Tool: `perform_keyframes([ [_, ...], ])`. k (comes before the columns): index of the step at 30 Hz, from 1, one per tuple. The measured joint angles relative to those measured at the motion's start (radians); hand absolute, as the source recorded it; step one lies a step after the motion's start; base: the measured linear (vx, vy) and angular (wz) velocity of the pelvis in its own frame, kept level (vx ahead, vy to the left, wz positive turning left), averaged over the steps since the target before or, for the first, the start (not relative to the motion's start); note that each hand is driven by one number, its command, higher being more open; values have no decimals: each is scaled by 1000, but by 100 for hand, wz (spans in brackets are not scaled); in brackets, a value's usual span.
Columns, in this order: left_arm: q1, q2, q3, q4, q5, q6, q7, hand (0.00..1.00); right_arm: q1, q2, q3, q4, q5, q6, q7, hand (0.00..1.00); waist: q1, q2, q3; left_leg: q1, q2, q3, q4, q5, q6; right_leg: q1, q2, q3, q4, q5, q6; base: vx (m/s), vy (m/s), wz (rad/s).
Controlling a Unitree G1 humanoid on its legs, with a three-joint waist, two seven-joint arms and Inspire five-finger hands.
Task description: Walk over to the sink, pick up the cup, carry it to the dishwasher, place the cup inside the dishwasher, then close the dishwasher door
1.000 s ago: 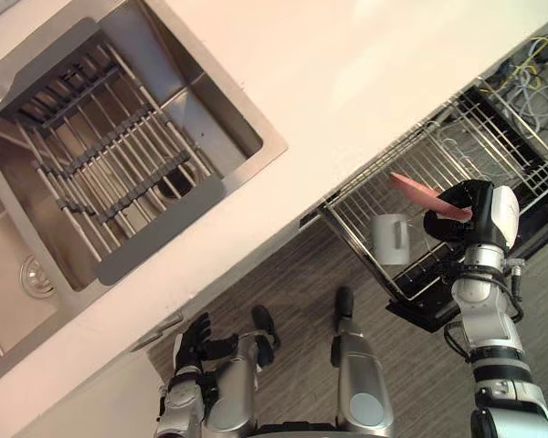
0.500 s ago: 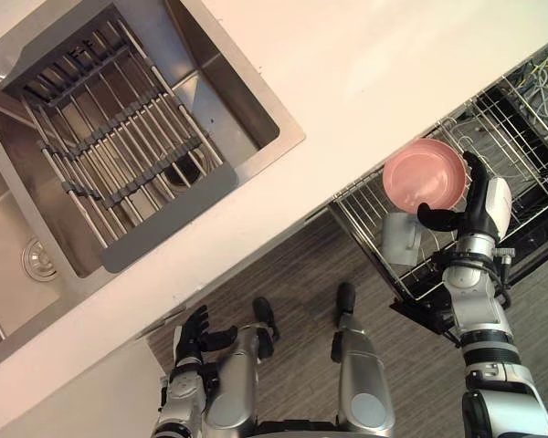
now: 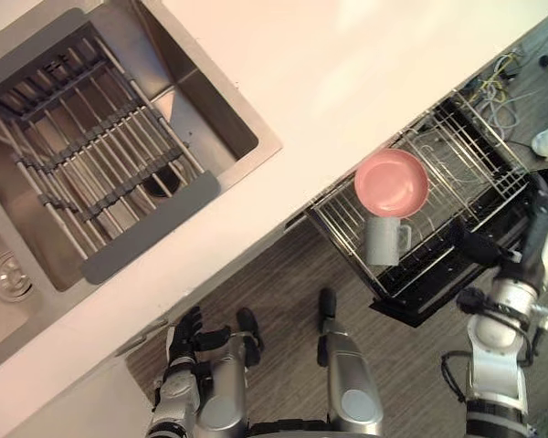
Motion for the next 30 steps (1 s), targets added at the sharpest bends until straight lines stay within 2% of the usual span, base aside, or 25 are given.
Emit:
perform_keyframes([
  [6,-1,-18,0,-13,2,4,-4,90,90,105,-51,66,282,-8,-20,90,5,1,-13,25,31,20,6,-16,-14,8,19,10,26,-22,-4,22,-33,-10],
  [11,-7,-42,-1,-28,1,5,-6,90,105,127,-46,105,484,-33,12,90,22,5,-15,39,44,26,6,-30,-23,3,27,9,72,-57,-12,-2,-27,-2],
  [13,-11,-44,-2,-30,-3,4,-7,90,98,122,-34,131,594,-55,51,90,36,6,-17,38,46,23,1,-30,-23,-6,28,4,82,-64,-15,31,-32,4],
  [17,-12,-41,-16,-28,-18,5,-25,90,-25,64,88,264,797,-79,150,90,56,15,-24,33,41,15,-22,-5,-31,-21,26,-1,87,-69,-17,58,-24,3],
  [18,-12,-40,-23,-28,-18,4,-26,90,-50,60,107,283,823,-81,151,90,57,16,-24,31,36,11,-30,0,-32,-24,25,-3,87,-69,-17,58,-33,15],
  [19,-12,-40,-25,-28,-19,4,-29,90,-88,73,93,318,855,-110,138,90,57,18,-25,28,30,4,-40,8,-32,-27,21,-10,86,-69,-17,44,-21,21],
  [25,-13,-15,-34,-11,-18,5,-43,90,-198,9,151,458,1076,-205,213,90,56,19,-25,5,-3,-54,-68,48,-25,-25,0,-54,75,-63,-14,-10,-1,25],
  [30,-13,-2,-34,8,-18,5,-44,90,-322,-47,217,520,1207,-216,254,90,56,32,-23,-27,-14,-98,-80,72,-14,-22,-6,-86,44,-33,-21,-105,7,24],
])
